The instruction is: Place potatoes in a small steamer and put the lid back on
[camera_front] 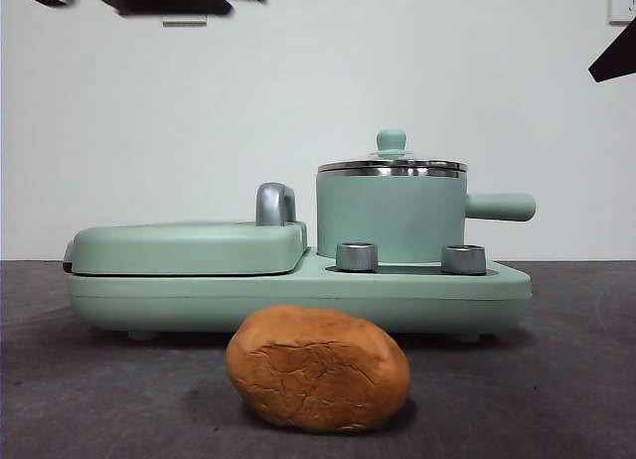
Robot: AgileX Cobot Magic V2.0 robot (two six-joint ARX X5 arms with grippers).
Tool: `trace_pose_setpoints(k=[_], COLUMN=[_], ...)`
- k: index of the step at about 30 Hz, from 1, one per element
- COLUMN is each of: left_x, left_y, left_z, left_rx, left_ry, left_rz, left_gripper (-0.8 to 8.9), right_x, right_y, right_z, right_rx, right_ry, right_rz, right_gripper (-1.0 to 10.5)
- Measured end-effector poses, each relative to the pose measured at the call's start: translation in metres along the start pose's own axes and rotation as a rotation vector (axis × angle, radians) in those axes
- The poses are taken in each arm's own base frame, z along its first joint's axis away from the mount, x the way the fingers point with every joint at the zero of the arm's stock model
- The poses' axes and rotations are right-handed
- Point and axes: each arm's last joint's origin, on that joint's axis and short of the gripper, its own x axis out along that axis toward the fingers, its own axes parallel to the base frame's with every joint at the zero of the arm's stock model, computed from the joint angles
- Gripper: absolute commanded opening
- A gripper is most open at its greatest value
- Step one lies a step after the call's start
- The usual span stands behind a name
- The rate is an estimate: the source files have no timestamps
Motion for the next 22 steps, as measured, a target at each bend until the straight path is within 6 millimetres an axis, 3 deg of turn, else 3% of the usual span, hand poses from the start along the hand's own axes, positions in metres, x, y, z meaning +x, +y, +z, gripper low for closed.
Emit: trace_pose_setpoints(k=[12,22], left_x=[0.099,0.153], left_y=[0.008,0.008], left_z=[-0.001,0.002], left_rx=[-0.032,-0.03], left_ry=[0.085,0.089], left_rz=[-0.042,-0.08], left_gripper=[2.99,2.98], right_x=[0.0,0.0], right_y=[0.0,0.0], right_z=[0.0,0.0], right_rx=[0.024,0.025], right_ry=[0.0,0.0], right_rz=[0.0,0.0], right_gripper=[3.1,3.1])
